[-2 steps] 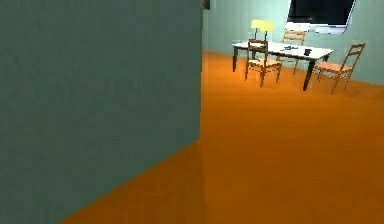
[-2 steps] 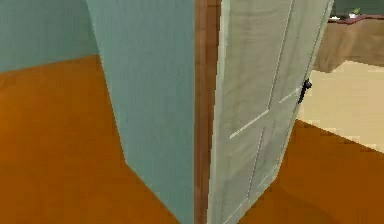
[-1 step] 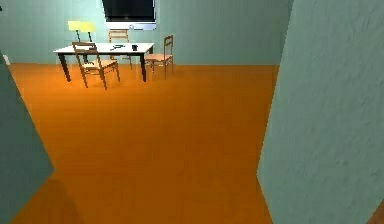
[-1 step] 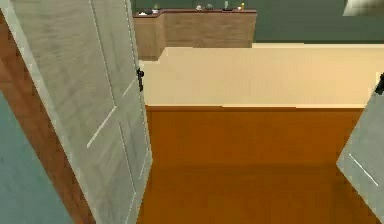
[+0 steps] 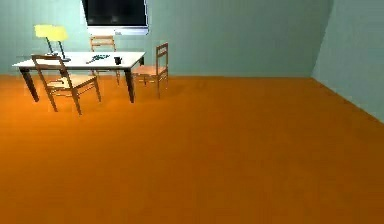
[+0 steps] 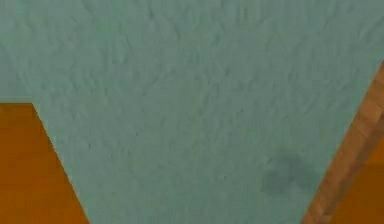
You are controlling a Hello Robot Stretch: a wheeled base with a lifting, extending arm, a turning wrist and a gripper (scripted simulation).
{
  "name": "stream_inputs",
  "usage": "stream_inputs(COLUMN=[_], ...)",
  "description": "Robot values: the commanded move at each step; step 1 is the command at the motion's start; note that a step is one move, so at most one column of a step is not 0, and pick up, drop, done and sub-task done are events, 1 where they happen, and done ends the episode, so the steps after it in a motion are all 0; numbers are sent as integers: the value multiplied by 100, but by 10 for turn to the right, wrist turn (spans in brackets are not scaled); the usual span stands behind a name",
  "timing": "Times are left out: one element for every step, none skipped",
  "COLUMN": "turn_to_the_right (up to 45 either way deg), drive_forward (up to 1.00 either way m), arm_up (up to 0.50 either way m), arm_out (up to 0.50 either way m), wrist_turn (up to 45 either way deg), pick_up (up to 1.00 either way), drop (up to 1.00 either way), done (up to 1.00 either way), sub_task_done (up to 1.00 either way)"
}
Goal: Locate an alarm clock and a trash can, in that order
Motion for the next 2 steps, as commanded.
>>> stream_inputs(turn_to_the_right=[0,450], drive_forward=[70,0], arm_up=[0,0], arm_out=[0,0], wrist_turn=[0,0], pick_up=[0,0], drop=[0,0], done=[0,0], sub_task_done=[0,0])
